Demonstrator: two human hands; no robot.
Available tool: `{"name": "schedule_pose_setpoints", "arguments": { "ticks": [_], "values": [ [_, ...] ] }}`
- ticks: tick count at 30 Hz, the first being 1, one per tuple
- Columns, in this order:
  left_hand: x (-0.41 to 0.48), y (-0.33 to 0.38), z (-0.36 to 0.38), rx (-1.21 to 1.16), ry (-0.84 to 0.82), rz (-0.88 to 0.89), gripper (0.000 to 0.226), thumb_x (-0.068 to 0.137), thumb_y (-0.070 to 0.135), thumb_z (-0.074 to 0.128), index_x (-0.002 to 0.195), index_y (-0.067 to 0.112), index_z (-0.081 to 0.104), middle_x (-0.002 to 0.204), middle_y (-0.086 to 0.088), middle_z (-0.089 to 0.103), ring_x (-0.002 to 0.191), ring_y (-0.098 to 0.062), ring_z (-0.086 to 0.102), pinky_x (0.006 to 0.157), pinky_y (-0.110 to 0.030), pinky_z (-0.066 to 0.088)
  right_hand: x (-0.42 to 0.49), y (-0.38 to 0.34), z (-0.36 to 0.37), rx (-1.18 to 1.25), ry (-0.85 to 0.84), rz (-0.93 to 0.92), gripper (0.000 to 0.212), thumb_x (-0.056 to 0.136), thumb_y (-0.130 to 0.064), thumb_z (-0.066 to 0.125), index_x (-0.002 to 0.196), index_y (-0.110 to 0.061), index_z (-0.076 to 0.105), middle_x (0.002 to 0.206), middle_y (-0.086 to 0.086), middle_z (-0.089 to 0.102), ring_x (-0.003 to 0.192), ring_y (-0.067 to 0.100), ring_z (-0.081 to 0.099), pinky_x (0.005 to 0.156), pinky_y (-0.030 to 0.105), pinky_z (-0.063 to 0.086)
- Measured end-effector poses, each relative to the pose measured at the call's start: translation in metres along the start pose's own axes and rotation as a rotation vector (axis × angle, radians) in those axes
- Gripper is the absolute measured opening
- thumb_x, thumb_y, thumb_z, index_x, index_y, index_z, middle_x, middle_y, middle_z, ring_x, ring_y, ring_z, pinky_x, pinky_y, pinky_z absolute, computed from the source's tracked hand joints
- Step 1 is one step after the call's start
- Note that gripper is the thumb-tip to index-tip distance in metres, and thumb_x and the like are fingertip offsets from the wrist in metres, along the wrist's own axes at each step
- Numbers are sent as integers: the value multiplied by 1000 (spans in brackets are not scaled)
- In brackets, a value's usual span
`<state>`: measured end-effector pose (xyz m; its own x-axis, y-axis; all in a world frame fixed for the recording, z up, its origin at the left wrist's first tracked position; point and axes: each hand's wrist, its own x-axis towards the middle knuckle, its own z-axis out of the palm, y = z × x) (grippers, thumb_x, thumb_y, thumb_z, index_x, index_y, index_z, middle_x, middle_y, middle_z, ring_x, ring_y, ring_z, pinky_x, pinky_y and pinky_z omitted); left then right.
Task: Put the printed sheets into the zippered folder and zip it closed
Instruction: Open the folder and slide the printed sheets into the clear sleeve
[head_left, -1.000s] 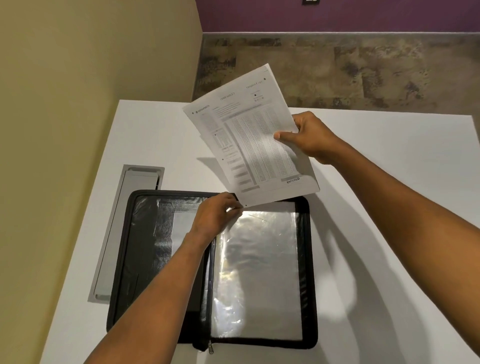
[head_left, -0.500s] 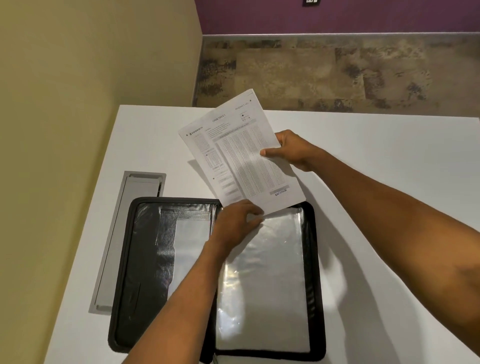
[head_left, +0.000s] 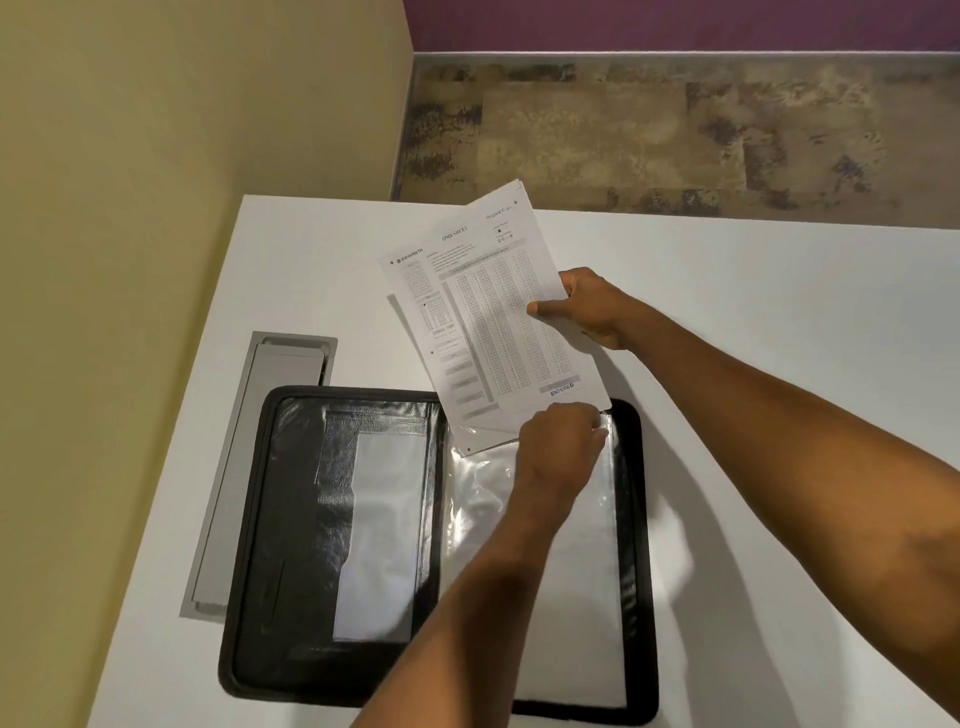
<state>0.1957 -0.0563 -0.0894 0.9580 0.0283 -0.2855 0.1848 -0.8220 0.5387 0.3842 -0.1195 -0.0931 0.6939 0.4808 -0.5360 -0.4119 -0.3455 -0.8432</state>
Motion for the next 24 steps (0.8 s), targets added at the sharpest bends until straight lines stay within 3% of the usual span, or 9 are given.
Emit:
{"name": "schedule_pose_setpoints", "arguments": {
  "ticks": [2,5,8,11,15,17,20,24],
  "values": [
    [1,6,-1,82,15,-22,19,91,17,60,73,20,66,67,1,66,59,-24,61,62,-38,57,2,0,-1,-3,2,15,35,92,-11,75,126,-8,71,123,6,75,110,27,73,100,49,57],
    [0,18,-6,141,20,14,19,91,12,61,72,18,61,65,-2,62,54,-25,55,55,-34,49,7,1,-2,1,-1,50,35,92,-11,75,126,-8,71,122,6,75,109,27,74,101,49,57],
    [-2,29,-13,204,-3,47,14,91,10,66,78,16,65,70,-5,64,60,-27,60,56,-32,40,10,0,-3,-13,-2,80,35,91,-12,76,126,-9,71,121,5,76,109,28,73,101,50,56],
    [-3,35,-16,228,-34,41,11,89,5,67,84,14,68,71,-7,61,69,-31,68,59,-32,40,11,0,-3,-21,16,122,34,92,-9,75,125,-9,71,120,5,76,109,28,72,102,49,55],
    [-6,40,-21,241,-48,22,10,90,4,67,92,14,70,87,-9,73,76,-32,71,61,-33,40,10,4,-3,-13,37,167,33,92,-8,75,125,-9,70,118,6,76,108,29,72,101,47,56],
    [-9,43,-23,246,-34,24,11,88,4,69,92,14,72,85,-9,74,74,-31,71,60,-32,40,8,6,-2,12,44,180,33,93,-7,73,126,-9,69,116,4,75,109,28,70,99,44,55],
    [-13,47,-23,285,-10,87,11,88,2,71,92,12,74,79,-9,74,69,-31,73,59,-32,44,7,10,-1,32,56,193,36,93,-7,73,129,-10,68,122,5,73,112,29,69,102,45,53],
    [-15,45,-21,354,-25,140,14,94,7,68,106,13,72,90,-7,73,80,-27,73,67,-33,48,6,19,0,34,80,217,43,91,-13,77,133,-11,66,128,5,72,118,30,67,107,46,50]
  ]
}}
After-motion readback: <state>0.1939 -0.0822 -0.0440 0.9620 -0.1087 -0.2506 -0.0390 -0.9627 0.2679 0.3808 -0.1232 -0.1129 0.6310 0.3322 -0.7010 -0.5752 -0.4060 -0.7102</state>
